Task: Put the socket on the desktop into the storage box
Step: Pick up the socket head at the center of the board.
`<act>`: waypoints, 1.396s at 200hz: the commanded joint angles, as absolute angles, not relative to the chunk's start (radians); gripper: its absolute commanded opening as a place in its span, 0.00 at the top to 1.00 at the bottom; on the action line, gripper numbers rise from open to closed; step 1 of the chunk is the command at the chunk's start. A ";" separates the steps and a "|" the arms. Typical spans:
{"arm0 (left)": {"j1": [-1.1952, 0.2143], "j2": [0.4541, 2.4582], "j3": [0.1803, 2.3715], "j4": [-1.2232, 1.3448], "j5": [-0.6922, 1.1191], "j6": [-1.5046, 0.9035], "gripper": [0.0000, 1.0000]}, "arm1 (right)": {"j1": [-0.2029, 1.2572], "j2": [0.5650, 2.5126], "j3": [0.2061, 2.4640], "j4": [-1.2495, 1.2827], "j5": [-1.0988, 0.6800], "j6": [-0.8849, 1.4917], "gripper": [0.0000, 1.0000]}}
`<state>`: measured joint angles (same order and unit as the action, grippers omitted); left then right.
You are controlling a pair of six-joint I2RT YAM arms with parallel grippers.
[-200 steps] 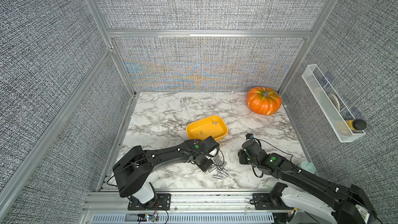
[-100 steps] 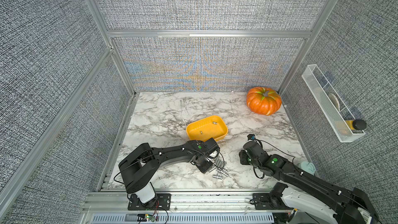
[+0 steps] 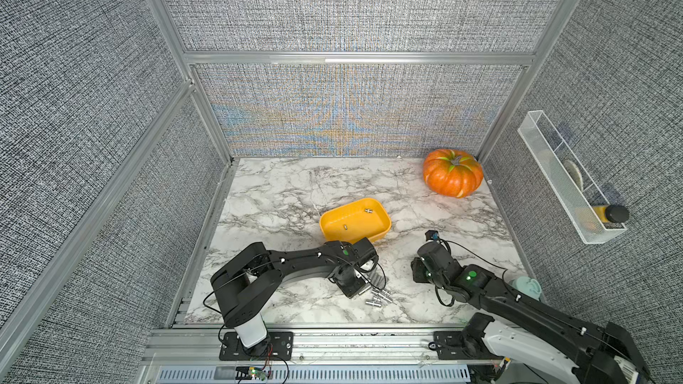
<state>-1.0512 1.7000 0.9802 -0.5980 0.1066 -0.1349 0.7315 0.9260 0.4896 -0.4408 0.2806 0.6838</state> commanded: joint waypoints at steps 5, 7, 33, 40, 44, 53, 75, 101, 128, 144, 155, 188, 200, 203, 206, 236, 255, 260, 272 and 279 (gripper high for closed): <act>-1.051 1.711 0.983 -0.578 0.101 -0.124 0.65 | 0.732 0.919 0.486 -0.451 0.294 0.696 0.57; -1.051 1.712 0.983 -0.577 0.101 -0.123 0.65 | 0.733 0.919 0.485 -0.451 0.294 0.696 0.57; -1.052 1.727 0.984 -0.574 0.100 -0.123 0.65 | 0.733 0.918 0.485 -0.448 0.294 0.698 0.57; -1.051 1.728 0.985 -0.571 0.097 -0.124 0.66 | 0.732 0.919 0.485 -0.449 0.292 0.698 0.57; -1.051 1.727 0.985 -0.568 0.097 -0.125 0.66 | 0.732 0.919 0.486 -0.449 0.293 0.698 0.57; -1.051 1.727 0.985 -0.564 0.097 -0.127 0.66 | 0.732 0.919 0.486 -0.449 0.291 0.696 0.57; -1.051 1.728 0.980 -0.555 0.091 -0.131 0.66 | 0.733 0.919 0.484 -0.449 0.291 0.697 0.57; -1.051 1.741 0.983 -0.554 0.092 -0.133 0.69 | 0.732 0.922 0.485 -0.448 0.291 0.696 0.57; -1.051 1.741 0.989 -0.548 0.101 -0.137 0.70 | 0.732 0.925 0.484 -0.448 0.291 0.697 0.57; -1.051 1.742 0.995 -0.548 0.101 -0.135 0.70 | 0.732 0.925 0.483 -0.446 0.291 0.697 0.57; -1.051 1.744 0.999 -0.548 0.105 -0.134 0.70 | 0.732 0.926 0.484 -0.446 0.291 0.697 0.57; -1.051 1.752 1.009 -0.543 0.111 -0.135 0.70 | 0.733 0.924 0.482 -0.446 0.291 0.701 0.57; -1.051 1.753 1.009 -0.541 0.110 -0.135 0.70 | 0.732 0.923 0.479 -0.445 0.291 0.701 0.57; -1.051 1.753 1.010 -0.540 0.110 -0.135 0.70 | 0.732 0.922 0.480 -0.444 0.291 0.703 0.57; -1.050 1.753 1.009 -0.541 0.111 -0.134 0.70 | 0.732 0.922 0.481 -0.444 0.291 0.704 0.57; -1.051 1.756 1.011 -0.538 0.116 -0.135 0.68 | 0.732 0.919 0.475 -0.444 0.291 0.707 0.57; -1.051 1.755 1.009 -0.534 0.112 -0.136 0.66 | 0.732 0.919 0.474 -0.445 0.291 0.707 0.57; -1.051 1.755 1.009 -0.533 0.111 -0.136 0.66 | 0.732 0.919 0.475 -0.443 0.291 0.708 0.57; -1.052 1.756 1.012 -0.531 0.113 -0.136 0.66 | 0.732 0.919 0.474 -0.442 0.291 0.707 0.57; -1.051 1.758 1.014 -0.531 0.113 -0.137 0.66 | 0.732 0.919 0.474 -0.443 0.291 0.708 0.57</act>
